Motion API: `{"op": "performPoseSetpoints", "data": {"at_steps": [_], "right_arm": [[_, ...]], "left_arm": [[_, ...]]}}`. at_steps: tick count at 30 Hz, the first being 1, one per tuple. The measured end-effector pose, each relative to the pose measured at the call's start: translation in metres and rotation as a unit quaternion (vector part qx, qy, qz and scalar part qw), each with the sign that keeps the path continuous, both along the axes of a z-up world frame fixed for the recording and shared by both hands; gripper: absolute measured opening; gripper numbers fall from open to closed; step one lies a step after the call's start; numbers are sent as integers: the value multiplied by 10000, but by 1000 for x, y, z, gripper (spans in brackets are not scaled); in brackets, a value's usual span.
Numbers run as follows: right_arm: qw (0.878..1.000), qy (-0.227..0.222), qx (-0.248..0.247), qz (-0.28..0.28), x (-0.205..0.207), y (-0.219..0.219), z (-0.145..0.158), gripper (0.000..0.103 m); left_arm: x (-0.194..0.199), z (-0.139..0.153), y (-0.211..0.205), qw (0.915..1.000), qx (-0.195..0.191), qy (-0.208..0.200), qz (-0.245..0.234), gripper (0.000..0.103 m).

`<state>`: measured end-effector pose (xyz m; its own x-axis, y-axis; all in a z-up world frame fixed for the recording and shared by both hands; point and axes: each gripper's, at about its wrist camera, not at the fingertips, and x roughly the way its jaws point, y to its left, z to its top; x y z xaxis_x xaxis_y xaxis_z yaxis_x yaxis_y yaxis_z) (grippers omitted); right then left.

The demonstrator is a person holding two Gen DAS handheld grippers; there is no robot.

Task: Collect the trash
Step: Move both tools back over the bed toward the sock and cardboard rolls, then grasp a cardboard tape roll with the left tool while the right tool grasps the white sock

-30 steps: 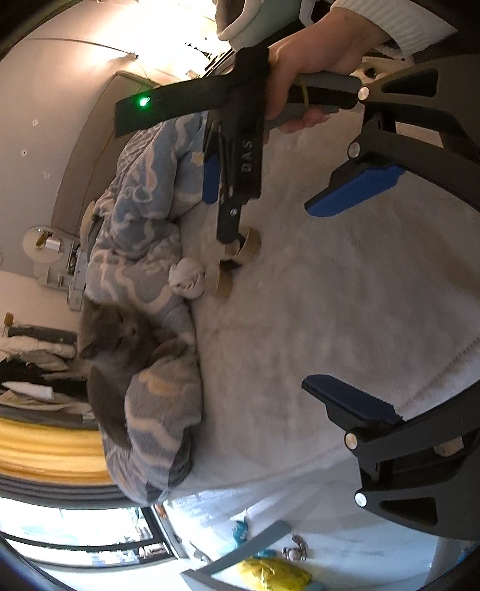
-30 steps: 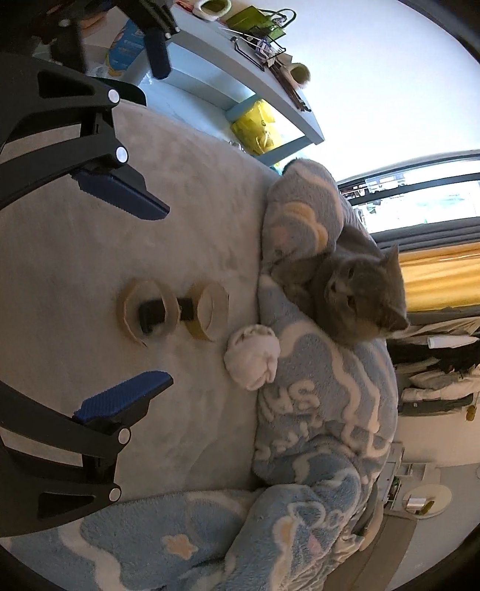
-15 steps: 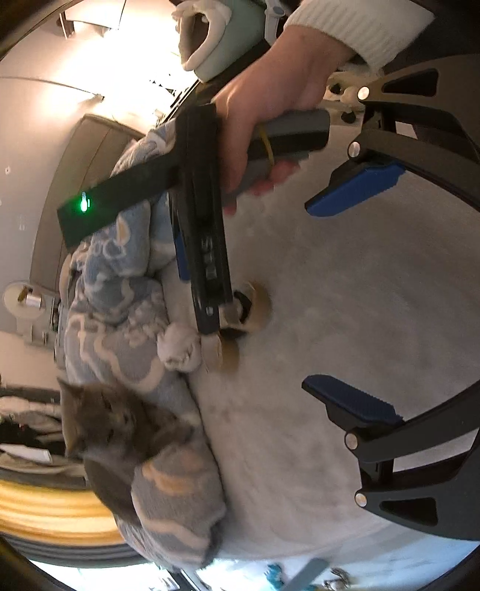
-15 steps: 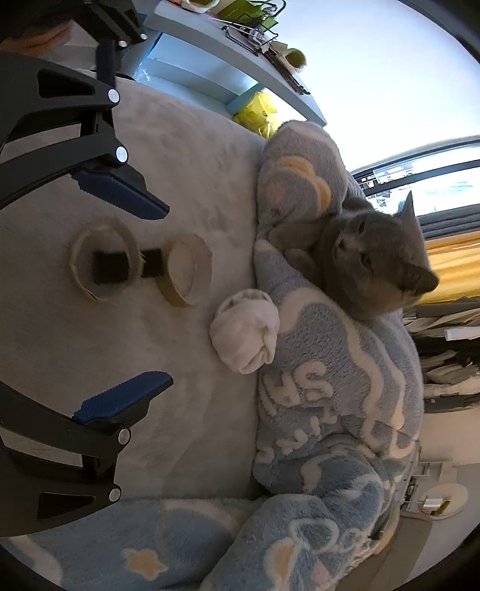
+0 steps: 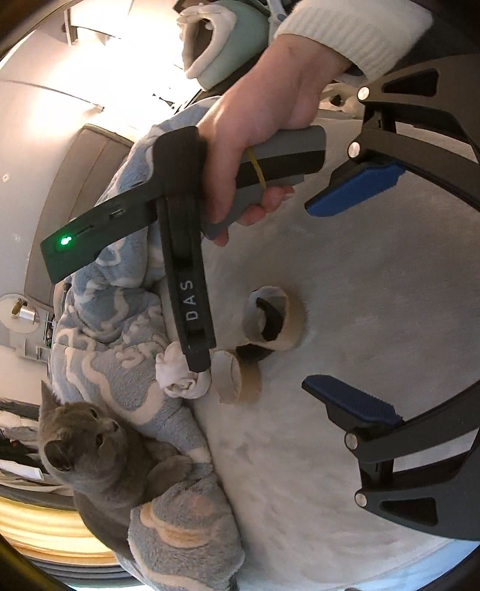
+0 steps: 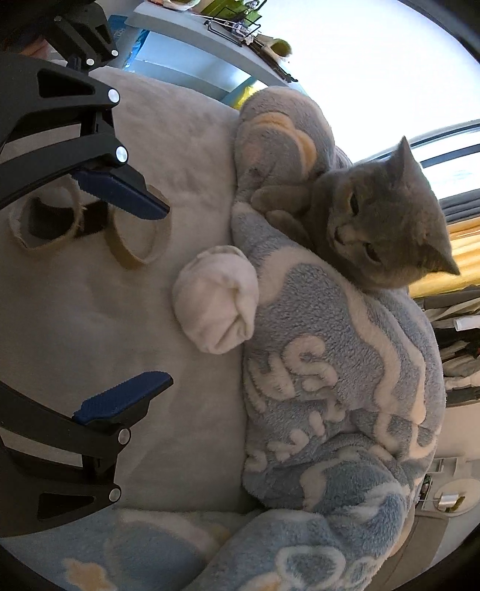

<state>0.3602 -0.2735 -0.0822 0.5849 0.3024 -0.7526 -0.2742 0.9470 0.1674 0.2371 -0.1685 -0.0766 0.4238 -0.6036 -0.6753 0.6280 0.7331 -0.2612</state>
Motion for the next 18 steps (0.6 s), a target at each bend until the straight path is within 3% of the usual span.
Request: {"op": "performPoseSetpoints", "data": {"at_steps": [12, 18], "right_arm": [[9999, 152, -1, 73, 34, 10, -14, 85], [9994, 312, 84, 96, 49, 14, -25, 71]], "left_arm": [[23, -13, -5, 9998, -56, 201, -69, 85], [32, -20, -10, 9993, -6, 320, -196, 81]]}}
